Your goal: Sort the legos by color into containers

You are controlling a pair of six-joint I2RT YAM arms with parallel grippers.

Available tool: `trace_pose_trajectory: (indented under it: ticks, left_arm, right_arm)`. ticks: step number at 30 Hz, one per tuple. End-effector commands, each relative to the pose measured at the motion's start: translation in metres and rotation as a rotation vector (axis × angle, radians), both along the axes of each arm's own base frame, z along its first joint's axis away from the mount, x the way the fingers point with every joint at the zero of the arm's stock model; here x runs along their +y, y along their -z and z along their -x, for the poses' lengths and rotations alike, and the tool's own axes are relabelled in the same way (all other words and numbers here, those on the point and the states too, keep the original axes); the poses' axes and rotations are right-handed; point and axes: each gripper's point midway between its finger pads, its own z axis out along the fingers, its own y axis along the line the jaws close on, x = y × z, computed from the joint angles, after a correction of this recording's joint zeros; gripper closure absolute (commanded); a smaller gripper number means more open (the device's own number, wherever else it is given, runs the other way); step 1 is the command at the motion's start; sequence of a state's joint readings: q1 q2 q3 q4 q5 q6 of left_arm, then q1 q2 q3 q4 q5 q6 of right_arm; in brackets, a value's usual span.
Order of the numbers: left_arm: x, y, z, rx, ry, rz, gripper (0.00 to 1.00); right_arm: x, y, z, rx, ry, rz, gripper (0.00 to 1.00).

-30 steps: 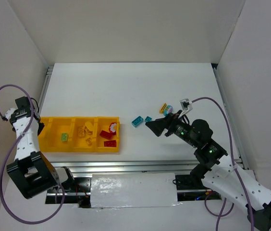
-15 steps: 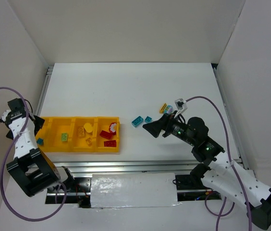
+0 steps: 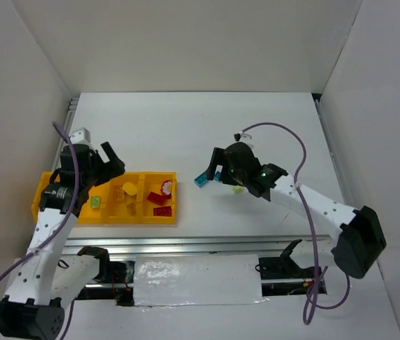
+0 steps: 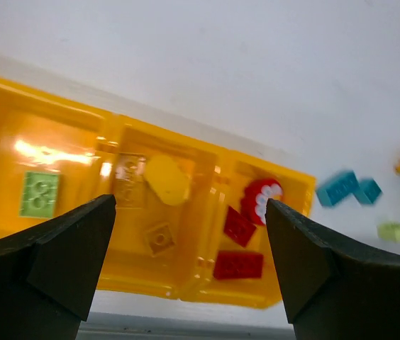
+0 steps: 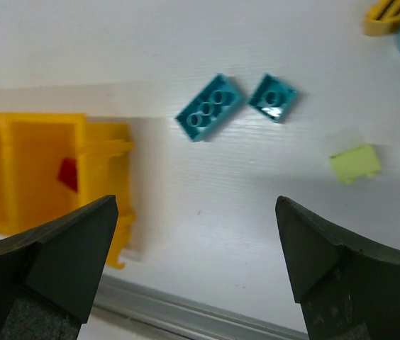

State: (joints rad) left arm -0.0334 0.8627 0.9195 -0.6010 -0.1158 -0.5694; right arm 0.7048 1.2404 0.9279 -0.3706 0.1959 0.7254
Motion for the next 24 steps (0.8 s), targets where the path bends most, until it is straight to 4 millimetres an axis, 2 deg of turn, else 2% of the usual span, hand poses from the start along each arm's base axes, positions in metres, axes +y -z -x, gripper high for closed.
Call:
trace_pose_trajectory:
  ticks: [1, 5, 7, 11, 13, 15, 19, 24]
  left_arm:
    - [-0.031, -0.009, 0.006, -0.053, 0.131, -0.038, 0.0]
    - [-0.05, -0.009, 0.014, -0.051, 0.196, -0.045, 0.0]
    - [-0.057, -0.009, 0.016, -0.048, 0.224, -0.046, 0.0]
    - [-0.058, -0.005, 0.018, -0.027, 0.222, -0.063, 0.0]
    - [-0.058, -0.004, 0.018, -0.021, 0.219, -0.065, 0.01]
    - [-0.059, -0.002, 0.019, -0.008, 0.225, -0.066, 0.01]
    - [-0.064, 0.001, 0.02, 0.0, 0.244, -0.067, 0.01]
    - [-0.067, 0.0, 0.023, 0.0, 0.254, -0.071, 0.01]
  right_arm:
    - [-0.032, 0.006, -0.016, 0.035, 0.212, 0.144, 0.0]
    - [-0.037, 0.018, -0.033, 0.052, 0.317, 0.189, 0.0]
    - [-0.04, 0.032, -0.045, 0.085, 0.36, 0.206, 0.01]
    - [-0.028, 0.053, -0.065, 0.137, 0.36, 0.211, 0.09]
    - [-0.032, 0.059, -0.07, 0.152, 0.392, 0.226, 0.11]
    - [-0.033, 0.065, -0.077, 0.158, 0.421, 0.22, 0.17]
    - [-0.028, 0.08, -0.082, 0.182, 0.418, 0.204, 0.27]
    - [-0.024, 0.106, -0.083, 0.228, 0.411, 0.219, 0.28]
